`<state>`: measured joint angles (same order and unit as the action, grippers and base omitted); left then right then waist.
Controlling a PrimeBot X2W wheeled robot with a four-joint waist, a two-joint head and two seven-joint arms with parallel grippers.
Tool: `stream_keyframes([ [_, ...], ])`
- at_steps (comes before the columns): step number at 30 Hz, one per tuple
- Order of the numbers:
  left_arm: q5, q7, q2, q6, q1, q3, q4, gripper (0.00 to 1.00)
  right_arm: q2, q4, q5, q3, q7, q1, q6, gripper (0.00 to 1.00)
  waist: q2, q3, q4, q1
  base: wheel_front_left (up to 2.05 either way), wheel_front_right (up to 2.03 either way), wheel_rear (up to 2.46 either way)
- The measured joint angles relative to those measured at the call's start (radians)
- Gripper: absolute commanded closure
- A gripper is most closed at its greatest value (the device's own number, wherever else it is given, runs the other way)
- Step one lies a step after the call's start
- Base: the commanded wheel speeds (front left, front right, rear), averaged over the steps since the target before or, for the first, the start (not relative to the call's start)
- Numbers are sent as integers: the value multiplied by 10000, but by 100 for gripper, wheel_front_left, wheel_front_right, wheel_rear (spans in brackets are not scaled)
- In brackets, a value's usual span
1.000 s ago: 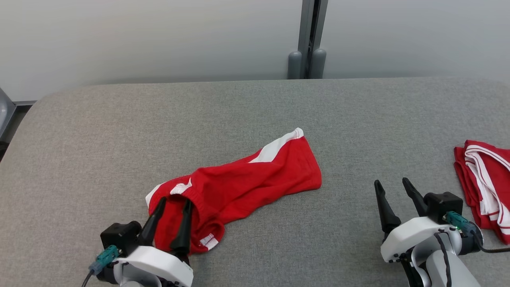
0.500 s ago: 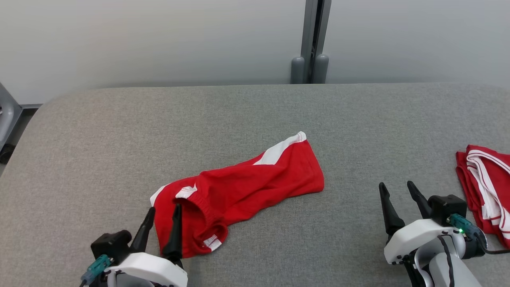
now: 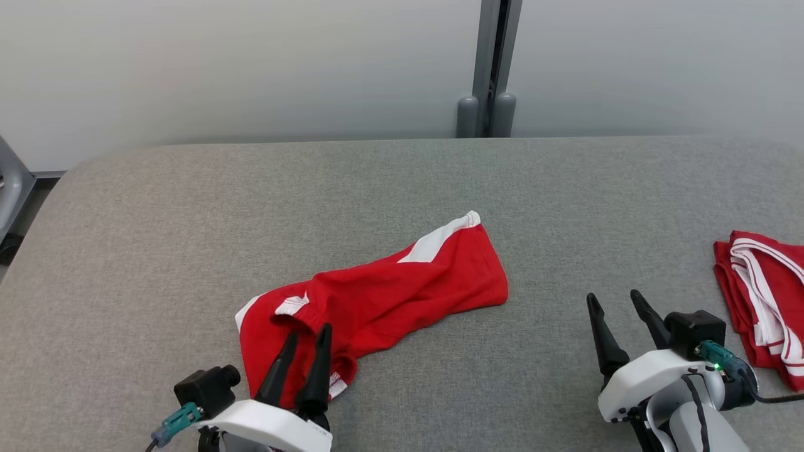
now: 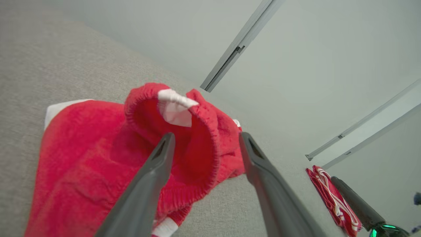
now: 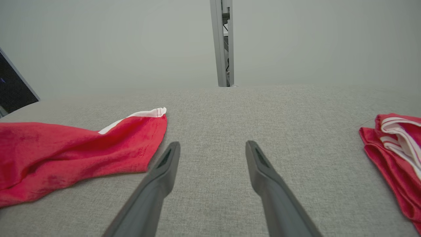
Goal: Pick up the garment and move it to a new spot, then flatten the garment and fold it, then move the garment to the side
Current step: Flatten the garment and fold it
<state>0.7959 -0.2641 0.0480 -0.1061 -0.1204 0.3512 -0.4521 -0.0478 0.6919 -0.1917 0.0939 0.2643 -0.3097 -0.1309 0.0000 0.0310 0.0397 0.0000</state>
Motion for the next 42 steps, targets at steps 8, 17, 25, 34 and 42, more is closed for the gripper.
stream_keyframes([
  [8, 291, 0, 6, 270, -611, 63, -832, 100, -2, 10, 150, -84, 0, -2, 0, 0, 0, 148, -297, 0, 0, 0, 0],
  [17, -1089, 0, 13, 441, -576, -393, -1818, 100, -10, -121, 128, -230, 0, -13, 0, 0, 0, 231, -83, 0, 0, 0, 0],
  [25, -2276, 0, 10, 387, -456, -596, -2382, 0, 2, -222, -19, 138, 0, -276, 0, 0, 0, 352, 605, 0, 0, 0, 0],
  [34, -3195, 2, 2, 771, -476, -986, -1411, 0, -2, 330, 10, 476, 2, -1050, 2, 0, 0, 656, 1198, 0, 0, 0, 0],
  [42, -3467, 2, 8, 811, -417, -1070, -468, 0, 0, 1969, 560, 301, 0, -1885, 0, 0, 0, 993, 1967, 0, 0, 0, 0],
])
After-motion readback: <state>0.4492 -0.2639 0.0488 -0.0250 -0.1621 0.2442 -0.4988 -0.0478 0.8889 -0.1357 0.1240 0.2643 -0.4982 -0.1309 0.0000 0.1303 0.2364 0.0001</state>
